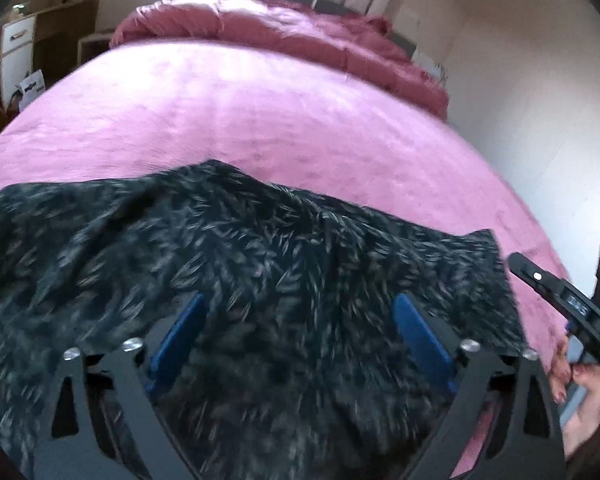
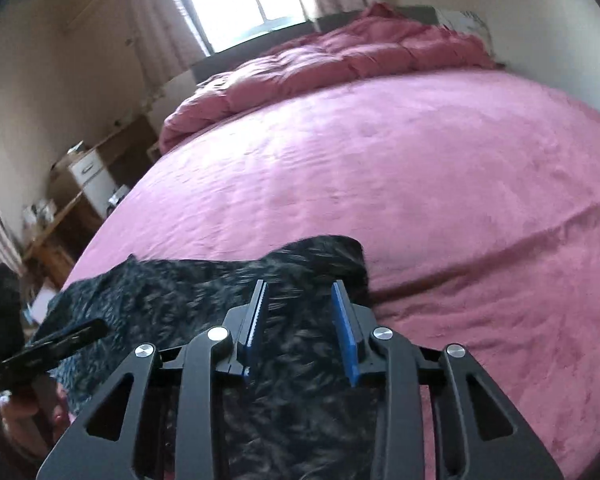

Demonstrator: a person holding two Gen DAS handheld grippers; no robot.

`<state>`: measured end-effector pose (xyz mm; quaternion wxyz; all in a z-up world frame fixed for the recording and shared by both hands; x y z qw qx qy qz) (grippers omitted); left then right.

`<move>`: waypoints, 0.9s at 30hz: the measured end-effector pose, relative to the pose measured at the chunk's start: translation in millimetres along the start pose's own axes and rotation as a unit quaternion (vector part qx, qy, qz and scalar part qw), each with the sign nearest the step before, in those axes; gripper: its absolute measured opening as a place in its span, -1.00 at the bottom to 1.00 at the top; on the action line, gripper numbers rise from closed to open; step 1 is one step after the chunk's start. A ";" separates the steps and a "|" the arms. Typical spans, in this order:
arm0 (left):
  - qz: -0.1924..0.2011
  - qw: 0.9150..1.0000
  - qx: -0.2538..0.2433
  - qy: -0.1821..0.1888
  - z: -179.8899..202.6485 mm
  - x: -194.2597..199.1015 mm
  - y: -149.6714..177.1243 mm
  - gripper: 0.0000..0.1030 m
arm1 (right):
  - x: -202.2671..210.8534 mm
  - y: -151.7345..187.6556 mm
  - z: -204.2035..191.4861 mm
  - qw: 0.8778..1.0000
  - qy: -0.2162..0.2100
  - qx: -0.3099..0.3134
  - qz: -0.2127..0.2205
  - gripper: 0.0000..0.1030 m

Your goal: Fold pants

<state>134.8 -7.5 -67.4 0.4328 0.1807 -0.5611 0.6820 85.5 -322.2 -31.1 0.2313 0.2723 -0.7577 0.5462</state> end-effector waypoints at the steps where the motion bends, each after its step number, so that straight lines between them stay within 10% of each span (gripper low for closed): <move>1: -0.010 1.000 0.001 0.000 3.2 -8.9 -1.9 0.55 | -7.6 1.2 5.1 1.000 -0.002 -0.011 -0.013 -0.41; 7: -0.007 0.999 0.006 0.036 40.3 -32.6 -6.6 0.28 | -49.8 11.0 28.0 0.995 0.011 -0.060 -0.081 -0.51; 14: -0.007 0.997 0.053 0.058 53.5 -38.0 -5.5 -0.75 | -40.5 11.2 18.8 0.997 0.029 -0.033 -0.064 -0.51; 23: 0.007 0.997 0.075 0.036 64.0 -47.7 12.8 -0.77 | -53.1 4.2 7.6 0.997 0.048 0.022 -0.062 -0.51; 27: 0.015 0.999 0.046 0.024 86.6 -57.4 16.1 -0.35 | -34.0 -1.2 16.5 0.999 0.030 -0.019 -0.040 -0.51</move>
Point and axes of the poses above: each gripper's, at about its wrist camera, not at the fingertips, and x roughly against the way its jaws point, z to its right, y to its underside, the point moved 6 cm from there along -x, roughly the way its jaws point, and after that the axes turned 1 degree about -z, right-handed, at the moved point
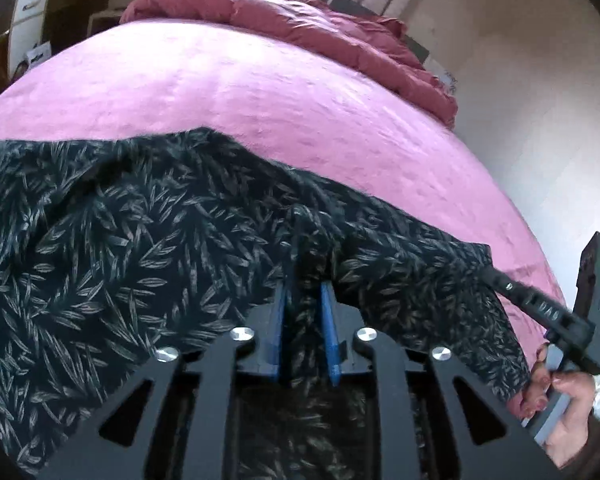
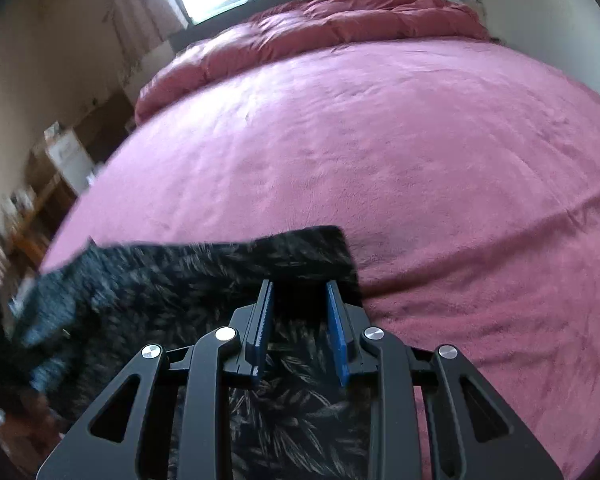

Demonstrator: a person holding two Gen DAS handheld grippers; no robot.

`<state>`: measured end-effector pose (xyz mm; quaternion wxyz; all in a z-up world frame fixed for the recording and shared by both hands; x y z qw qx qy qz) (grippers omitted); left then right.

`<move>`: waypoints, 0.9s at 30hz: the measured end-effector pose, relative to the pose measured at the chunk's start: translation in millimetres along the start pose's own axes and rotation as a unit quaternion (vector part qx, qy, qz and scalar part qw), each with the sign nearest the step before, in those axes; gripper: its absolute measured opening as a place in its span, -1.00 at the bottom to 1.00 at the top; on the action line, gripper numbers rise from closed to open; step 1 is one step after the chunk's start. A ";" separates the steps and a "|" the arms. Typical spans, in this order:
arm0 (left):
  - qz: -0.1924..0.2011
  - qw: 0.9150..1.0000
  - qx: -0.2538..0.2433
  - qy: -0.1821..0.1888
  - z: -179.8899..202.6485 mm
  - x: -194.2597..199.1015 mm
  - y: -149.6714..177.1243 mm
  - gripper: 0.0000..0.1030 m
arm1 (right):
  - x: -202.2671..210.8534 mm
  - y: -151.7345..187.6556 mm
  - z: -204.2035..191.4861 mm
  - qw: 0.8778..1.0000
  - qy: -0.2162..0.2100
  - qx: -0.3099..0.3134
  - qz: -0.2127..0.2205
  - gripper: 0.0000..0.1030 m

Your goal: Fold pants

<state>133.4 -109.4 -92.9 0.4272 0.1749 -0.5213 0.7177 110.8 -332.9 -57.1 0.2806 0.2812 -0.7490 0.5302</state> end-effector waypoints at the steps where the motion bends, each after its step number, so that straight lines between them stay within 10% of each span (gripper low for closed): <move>1: 0.003 1.000 0.002 0.009 2.4 3.4 0.8 -0.16 | 9.9 1.0 7.2 1.000 0.007 -0.016 0.012 -0.51; 3: 0.021 1.000 -0.001 0.010 11.2 14.0 7.5 0.30 | 28.5 6.7 18.0 0.999 0.017 -0.035 0.027 -0.51; 8: 0.038 0.998 -0.041 0.009 35.5 28.1 38.6 0.32 | 66.7 32.5 24.3 0.997 0.036 -0.037 0.058 -0.51; 18: 0.006 0.996 -0.068 -0.057 27.4 29.9 54.6 0.08 | 33.2 67.4 21.2 0.996 0.076 -0.029 -0.045 -0.47; 24: 0.041 0.999 0.013 -0.013 -12.4 76.8 57.3 0.36 | 67.8 48.2 18.6 0.997 0.036 -0.039 0.055 -0.37; 27: 0.055 0.998 0.039 -0.015 -40.2 100.0 55.9 0.36 | 76.4 43.6 7.5 0.996 -0.008 -0.035 0.078 0.00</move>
Point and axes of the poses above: each gripper's, at about its wrist camera, not at the fingertips, and x roughly against the way its jaws point, z to its right, y to its underside, the point moved 6 cm from there along -x, roughly the way its jaws point, and after that the axes turned 1 degree about -z, right-handed, at the moved point
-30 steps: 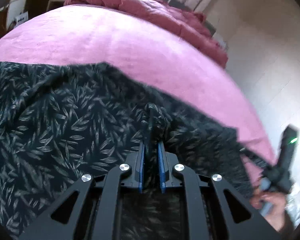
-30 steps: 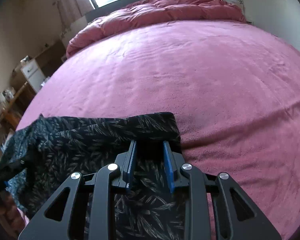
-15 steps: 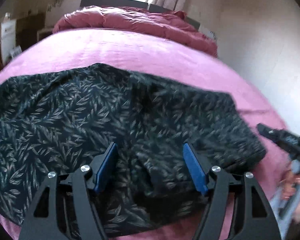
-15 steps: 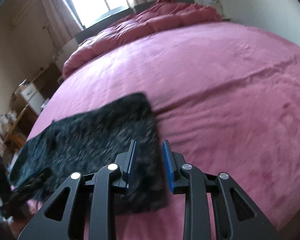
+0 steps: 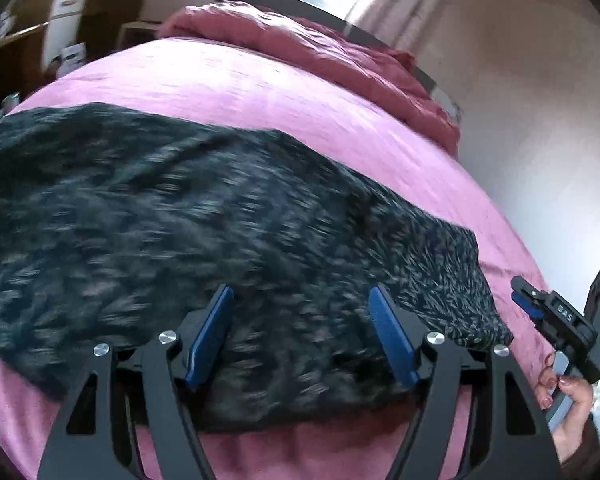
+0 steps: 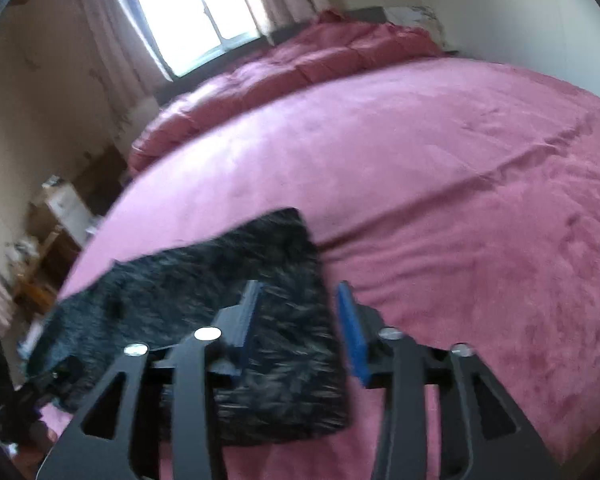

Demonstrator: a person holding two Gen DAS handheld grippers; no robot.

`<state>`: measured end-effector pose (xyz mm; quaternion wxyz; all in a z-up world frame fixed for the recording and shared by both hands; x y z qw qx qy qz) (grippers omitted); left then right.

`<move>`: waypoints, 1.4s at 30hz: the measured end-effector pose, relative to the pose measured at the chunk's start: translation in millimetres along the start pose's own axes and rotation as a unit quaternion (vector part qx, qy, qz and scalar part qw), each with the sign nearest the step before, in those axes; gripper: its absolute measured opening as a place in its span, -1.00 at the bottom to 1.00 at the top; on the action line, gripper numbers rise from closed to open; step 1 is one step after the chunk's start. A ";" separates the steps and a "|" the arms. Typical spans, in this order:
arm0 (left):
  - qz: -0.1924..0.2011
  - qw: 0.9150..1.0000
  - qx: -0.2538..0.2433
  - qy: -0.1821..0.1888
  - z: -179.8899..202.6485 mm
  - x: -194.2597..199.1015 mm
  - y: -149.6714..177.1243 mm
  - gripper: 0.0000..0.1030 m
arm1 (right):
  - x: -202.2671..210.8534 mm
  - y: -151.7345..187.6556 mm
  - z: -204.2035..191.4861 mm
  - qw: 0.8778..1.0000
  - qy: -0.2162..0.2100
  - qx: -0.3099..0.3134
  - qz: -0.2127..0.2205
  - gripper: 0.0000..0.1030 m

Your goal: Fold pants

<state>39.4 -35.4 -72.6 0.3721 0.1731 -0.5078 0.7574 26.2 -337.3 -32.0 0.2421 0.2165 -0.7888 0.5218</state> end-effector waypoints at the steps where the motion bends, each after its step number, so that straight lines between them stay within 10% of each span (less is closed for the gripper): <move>1: 0.003 1.000 0.008 0.002 -6.5 6.9 -0.4 0.38 | -1.0 0.1 -5.2 1.000 -0.010 0.007 -0.001 0.01; 5: 0.033 0.998 0.032 -0.035 -51.7 27.3 -19.1 0.85 | -13.6 11.7 -35.5 0.996 -0.014 0.078 -0.029 0.01; 17: 0.113 0.963 0.196 -0.148 -192.0 120.3 -15.5 0.92 | -31.5 43.4 -63.0 0.983 -0.012 0.159 -0.091 0.15; 32: 0.082 0.959 0.234 -0.137 -251.1 67.5 -26.1 0.37 | -36.1 44.4 -64.8 0.984 -0.015 0.147 -0.098 0.15; 42: 0.123 0.968 0.185 -0.115 -227.6 86.1 -38.6 -0.71 | -36.6 48.6 -68.4 0.984 -0.010 0.150 -0.099 0.15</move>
Point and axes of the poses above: each gripper's, at about its wrist camera, not at the fingertips, and x roughly against the way its jaws point, z to its right, y to its underside, the point moved 6 cm from there along -x, roughly the way its jaws point, and after that the axes turned 1 degree about -z, right-handed, at the moved point
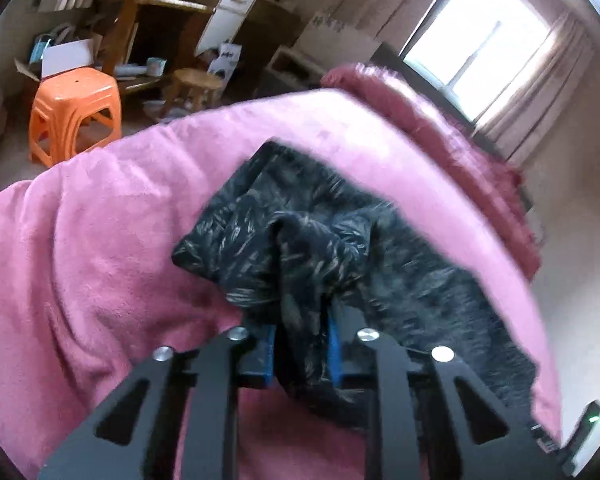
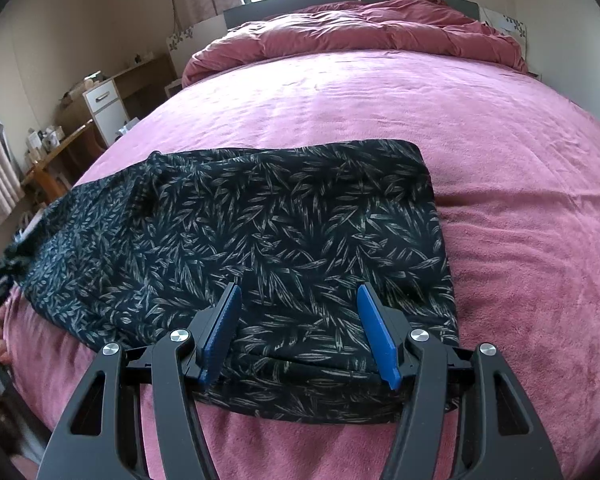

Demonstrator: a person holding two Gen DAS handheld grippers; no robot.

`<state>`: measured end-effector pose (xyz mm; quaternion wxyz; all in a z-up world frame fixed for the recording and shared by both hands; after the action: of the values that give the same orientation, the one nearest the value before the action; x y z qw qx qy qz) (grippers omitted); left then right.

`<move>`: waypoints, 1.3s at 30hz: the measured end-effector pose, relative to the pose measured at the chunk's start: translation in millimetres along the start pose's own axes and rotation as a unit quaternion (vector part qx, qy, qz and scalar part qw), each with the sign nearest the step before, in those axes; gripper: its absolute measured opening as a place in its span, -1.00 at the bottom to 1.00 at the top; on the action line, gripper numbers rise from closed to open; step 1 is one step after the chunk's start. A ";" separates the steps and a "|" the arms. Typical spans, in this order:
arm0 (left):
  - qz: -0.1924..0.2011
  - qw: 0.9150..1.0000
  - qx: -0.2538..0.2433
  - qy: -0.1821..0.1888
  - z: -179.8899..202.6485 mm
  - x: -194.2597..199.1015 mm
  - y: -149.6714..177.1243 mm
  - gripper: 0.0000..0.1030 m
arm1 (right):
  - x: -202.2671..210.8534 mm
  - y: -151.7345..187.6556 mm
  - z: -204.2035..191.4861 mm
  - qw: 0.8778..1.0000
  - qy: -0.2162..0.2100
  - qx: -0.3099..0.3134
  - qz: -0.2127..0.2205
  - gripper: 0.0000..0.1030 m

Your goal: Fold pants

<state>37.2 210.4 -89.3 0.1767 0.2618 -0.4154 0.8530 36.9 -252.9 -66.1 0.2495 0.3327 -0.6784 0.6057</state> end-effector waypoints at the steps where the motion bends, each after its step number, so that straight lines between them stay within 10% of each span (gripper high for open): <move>1: 0.009 1.000 -0.005 0.008 4.8 5.2 -2.2 -0.72 | -0.1 -0.2 0.0 1.000 0.000 -0.001 0.000 0.15; 10: -0.028 0.993 0.104 0.046 -26.0 -9.1 1.7 -0.71 | 0.7 -0.2 4.0 1.000 -0.016 -0.022 0.001 0.15; 14: -0.026 0.994 0.098 0.030 -24.5 -12.3 12.0 -0.07 | 4.8 -1.9 5.2 0.999 -0.023 -0.030 0.012 0.15; 19: -0.020 0.999 0.046 0.009 -10.8 -15.7 21.4 0.10 | 5.1 -1.3 5.3 0.999 -0.022 -0.032 0.013 0.15; 26: -0.033 0.993 0.105 0.036 -13.8 -24.8 2.4 -0.70 | 3.7 -2.8 7.8 0.999 -0.025 -0.037 0.012 0.15; 35: 0.022 0.996 -0.016 0.091 101.2 21.0 -29.3 -0.79 | 11.8 -7.4 22.5 0.995 -0.048 -0.083 0.025 0.15; 39: 0.029 0.984 -0.118 0.131 181.3 36.3 -19.8 -0.79 | 17.8 -11.4 30.5 0.992 -0.066 -0.106 0.037 0.15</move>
<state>72.8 79.9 38.3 0.2346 0.1133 -0.4937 0.8297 35.8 -286.2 -49.7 0.2154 0.3177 -0.7656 0.5162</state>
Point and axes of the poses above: each gripper's, at about its wrist camera, not at the fingertips, and x roughly against the way its jaws point, z to its right, y to its underside, the point moved 6 cm from there along -x, roughly the way its jaws point, and after that the axes turned 1 degree about -z, right-handed, at the moved point
